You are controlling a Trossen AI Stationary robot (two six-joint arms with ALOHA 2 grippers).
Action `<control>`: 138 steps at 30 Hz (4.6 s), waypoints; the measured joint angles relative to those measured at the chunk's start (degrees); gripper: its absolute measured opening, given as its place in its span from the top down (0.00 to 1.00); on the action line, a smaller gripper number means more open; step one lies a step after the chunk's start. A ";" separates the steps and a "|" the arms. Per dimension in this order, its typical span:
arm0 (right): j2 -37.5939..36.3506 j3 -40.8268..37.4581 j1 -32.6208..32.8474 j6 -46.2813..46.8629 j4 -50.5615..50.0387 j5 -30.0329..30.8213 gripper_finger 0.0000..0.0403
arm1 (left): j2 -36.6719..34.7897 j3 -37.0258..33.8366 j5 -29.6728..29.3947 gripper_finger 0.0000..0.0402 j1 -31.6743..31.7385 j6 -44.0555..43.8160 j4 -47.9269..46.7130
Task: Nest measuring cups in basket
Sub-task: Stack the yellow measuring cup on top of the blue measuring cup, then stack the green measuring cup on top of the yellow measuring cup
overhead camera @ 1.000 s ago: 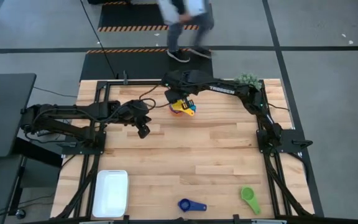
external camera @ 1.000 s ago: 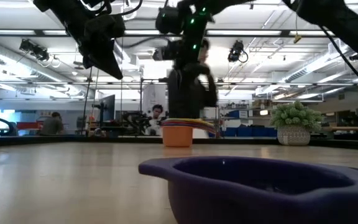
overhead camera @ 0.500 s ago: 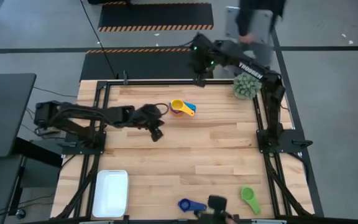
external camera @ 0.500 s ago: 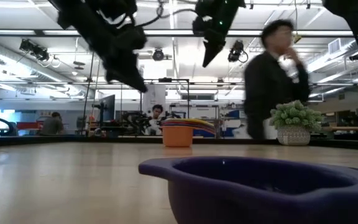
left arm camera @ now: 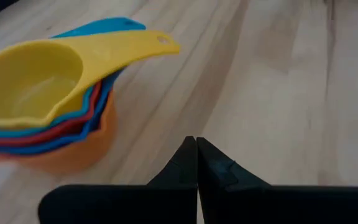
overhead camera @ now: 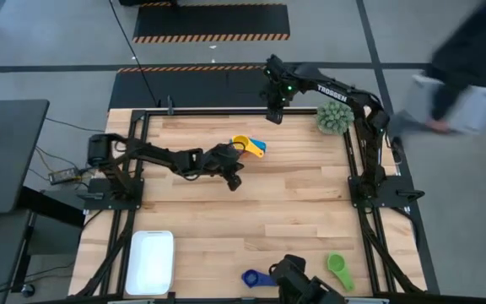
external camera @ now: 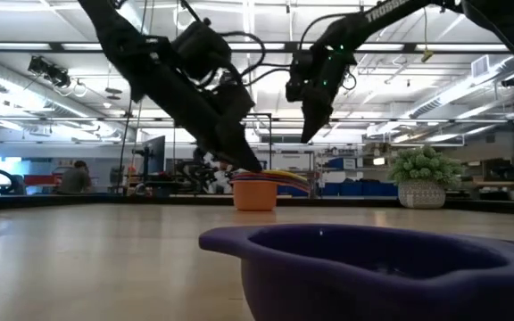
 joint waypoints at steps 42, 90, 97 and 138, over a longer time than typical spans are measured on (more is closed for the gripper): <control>0.02 -20.82 6.44 0.75 23.71 -7.08 1.00 | 10.34 12.83 -1.36 1.00 5.71 4.57 -6.73; 7.50 -20.68 11.45 1.58 23.58 -7.39 1.00 | 10.27 12.74 -1.71 1.00 7.29 2.65 -7.73; 7.50 -20.68 11.15 1.89 24.37 -6.39 1.00 | 10.27 12.74 -1.67 1.00 7.30 1.56 -7.72; 0.33 -17.54 11.53 -5.73 5.12 3.24 1.00 | 3.75 16.37 4.68 1.00 5.03 1.37 -34.26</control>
